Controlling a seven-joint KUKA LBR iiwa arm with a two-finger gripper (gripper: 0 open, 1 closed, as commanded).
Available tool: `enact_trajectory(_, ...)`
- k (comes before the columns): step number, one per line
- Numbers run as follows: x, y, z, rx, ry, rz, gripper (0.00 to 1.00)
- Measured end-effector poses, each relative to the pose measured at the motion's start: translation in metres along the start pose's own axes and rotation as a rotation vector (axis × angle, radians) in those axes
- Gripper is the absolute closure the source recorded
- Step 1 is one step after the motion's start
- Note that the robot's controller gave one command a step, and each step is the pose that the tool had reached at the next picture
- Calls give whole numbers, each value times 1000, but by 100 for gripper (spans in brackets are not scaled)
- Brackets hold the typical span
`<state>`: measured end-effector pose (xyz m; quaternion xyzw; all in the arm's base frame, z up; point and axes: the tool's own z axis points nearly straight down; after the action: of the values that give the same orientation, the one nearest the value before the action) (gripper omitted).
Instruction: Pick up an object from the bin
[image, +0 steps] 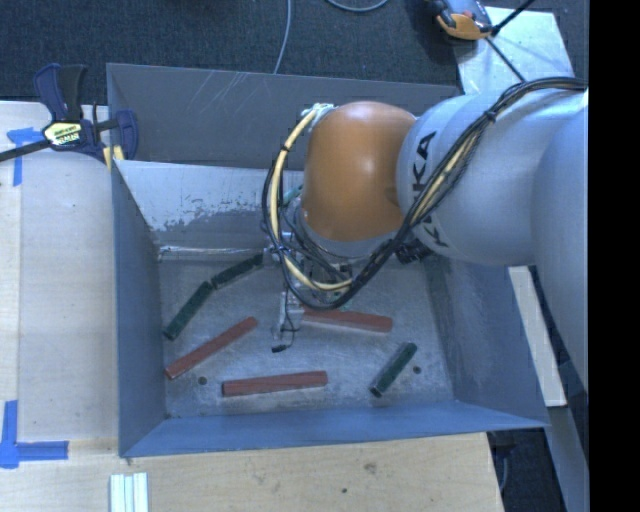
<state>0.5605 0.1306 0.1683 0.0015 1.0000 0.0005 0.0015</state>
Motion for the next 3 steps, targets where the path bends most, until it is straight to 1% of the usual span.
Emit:
enact_trajectory(1,0,0,0,0,0,0,0)
enact_trajectory(2,-5,2,3,-1,-5,0,0)
enact_trajectory(3,56,38,98,-1,1,-535,100)
